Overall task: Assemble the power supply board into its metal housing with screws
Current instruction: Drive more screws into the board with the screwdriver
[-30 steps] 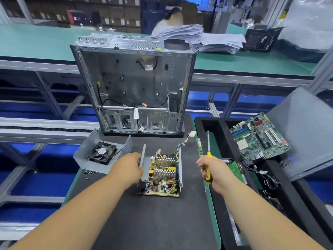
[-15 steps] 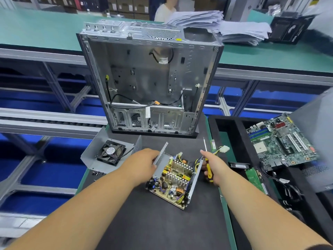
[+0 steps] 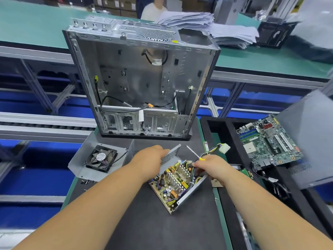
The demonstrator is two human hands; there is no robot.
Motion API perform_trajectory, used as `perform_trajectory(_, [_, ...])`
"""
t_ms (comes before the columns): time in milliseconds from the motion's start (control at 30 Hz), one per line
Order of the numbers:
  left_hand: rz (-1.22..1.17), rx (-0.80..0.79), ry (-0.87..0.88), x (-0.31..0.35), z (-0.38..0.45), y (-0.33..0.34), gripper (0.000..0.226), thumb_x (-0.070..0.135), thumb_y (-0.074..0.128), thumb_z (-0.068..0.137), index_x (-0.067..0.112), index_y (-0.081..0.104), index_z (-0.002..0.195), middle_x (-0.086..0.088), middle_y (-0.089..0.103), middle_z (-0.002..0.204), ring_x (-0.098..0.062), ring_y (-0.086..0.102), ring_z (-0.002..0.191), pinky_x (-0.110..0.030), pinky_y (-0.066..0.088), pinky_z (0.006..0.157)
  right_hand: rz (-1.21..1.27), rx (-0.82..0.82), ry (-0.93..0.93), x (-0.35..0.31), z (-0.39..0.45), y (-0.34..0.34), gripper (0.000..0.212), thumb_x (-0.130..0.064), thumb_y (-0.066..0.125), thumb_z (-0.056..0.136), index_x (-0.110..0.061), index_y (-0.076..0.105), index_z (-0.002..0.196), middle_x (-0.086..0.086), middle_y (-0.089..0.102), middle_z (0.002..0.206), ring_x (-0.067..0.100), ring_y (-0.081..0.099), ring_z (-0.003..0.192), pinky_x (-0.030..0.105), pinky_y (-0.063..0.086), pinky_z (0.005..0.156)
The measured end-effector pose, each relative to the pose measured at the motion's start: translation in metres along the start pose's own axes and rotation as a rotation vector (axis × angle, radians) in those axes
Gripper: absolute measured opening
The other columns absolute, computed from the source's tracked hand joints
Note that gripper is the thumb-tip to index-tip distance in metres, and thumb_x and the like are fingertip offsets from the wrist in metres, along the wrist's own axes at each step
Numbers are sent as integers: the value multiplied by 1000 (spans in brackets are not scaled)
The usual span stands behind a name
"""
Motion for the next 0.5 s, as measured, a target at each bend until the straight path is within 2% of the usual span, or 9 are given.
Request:
perform_trajectory(67, [1,18,10,3,4,1,67,-2,47,91,29,36,150,0,49,131,-25,55,111,-39,51,87,-52,-2,17,2,-1,1,39,-35,69,81,3,70,90,17,75,84,23,59,70,26,34,50])
perform_trajectory(133, [-17,50,16,3,3,2,63,-1,47,92,28,40,148,0,50,130,-25,56,111,-38,50,87,-109,-13,39,0,-1,2,37,-36,69,80,1,72,86,12,76,77,20,52,60,24,33,47])
perform_trajectory(233, [-117,151,0,-4,-6,-1,45,14,50,96,28,49,139,2,52,128,-23,53,117,-39,48,94,-269,-25,53,-8,1,2,38,-39,64,81,-2,72,85,13,76,81,23,51,56,24,34,47])
perform_trajectory(300, [-152,210,4,-8,-13,-4,42,24,52,97,27,49,139,3,51,130,-21,48,121,-40,44,100,-333,-55,68,-10,2,6,34,-38,62,83,-5,72,84,11,76,83,21,56,56,22,34,45])
perform_trajectory(400, [-147,253,15,-10,-22,-8,47,29,54,97,27,45,143,6,47,135,-18,42,127,-36,38,107,-267,-81,113,-5,2,9,21,-31,64,86,-10,67,84,10,76,79,17,55,54,20,31,41])
perform_trajectory(500, [-155,292,22,-9,-32,-15,48,30,54,96,28,45,143,9,46,136,-16,40,127,-33,36,108,-154,-89,123,-2,0,10,14,-24,66,88,-11,63,84,7,71,65,7,46,34,18,26,36])
Point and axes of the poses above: each hand's wrist, its own z-axis towards the middle knuckle, its own y-axis out of the palm, x = y × z, the point moved 9 cm from there along z, towards the middle knuckle
